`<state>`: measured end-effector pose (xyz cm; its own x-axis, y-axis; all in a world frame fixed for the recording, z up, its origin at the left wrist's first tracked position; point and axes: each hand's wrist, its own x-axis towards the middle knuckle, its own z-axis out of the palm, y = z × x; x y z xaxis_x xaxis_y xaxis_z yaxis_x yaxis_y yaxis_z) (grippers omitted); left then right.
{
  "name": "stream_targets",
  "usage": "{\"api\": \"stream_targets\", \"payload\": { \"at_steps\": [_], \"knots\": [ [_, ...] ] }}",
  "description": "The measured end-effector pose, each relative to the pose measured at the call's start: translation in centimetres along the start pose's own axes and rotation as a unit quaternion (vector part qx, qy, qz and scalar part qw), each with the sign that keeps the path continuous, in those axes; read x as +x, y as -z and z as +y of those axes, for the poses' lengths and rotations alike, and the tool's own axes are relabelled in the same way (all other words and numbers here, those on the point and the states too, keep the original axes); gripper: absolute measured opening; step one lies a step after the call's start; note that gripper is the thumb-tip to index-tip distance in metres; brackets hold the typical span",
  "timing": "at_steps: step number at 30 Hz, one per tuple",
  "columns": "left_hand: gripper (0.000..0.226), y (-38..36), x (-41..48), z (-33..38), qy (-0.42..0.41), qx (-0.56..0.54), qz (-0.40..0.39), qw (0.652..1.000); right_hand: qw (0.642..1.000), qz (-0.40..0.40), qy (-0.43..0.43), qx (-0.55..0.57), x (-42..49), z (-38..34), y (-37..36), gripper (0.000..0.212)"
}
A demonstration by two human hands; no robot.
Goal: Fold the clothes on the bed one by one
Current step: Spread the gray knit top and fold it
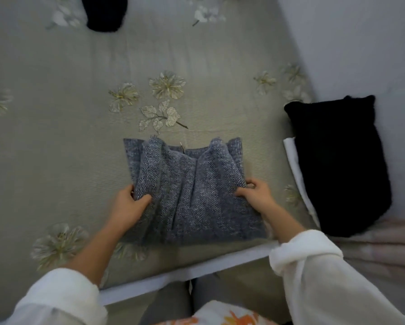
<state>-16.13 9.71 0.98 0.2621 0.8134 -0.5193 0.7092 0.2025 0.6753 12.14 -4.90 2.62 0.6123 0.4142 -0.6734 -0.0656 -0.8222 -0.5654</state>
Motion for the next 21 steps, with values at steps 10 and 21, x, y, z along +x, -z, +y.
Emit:
{"api": "stream_targets", "payload": {
  "at_steps": [10, 21],
  "knots": [
    [0.014, -4.0, -2.3, 12.2, -0.173, 0.089, -0.092, 0.977, 0.988, 0.119, 0.004, 0.096, -8.4, 3.8, 11.0, 0.036],
    [0.009, -16.7, -3.4, 30.2, -0.325, 0.193, -0.069, 0.923, 0.939, 0.189, 0.013, 0.286, -10.8, 9.3, 23.9, 0.038]
  ]
}}
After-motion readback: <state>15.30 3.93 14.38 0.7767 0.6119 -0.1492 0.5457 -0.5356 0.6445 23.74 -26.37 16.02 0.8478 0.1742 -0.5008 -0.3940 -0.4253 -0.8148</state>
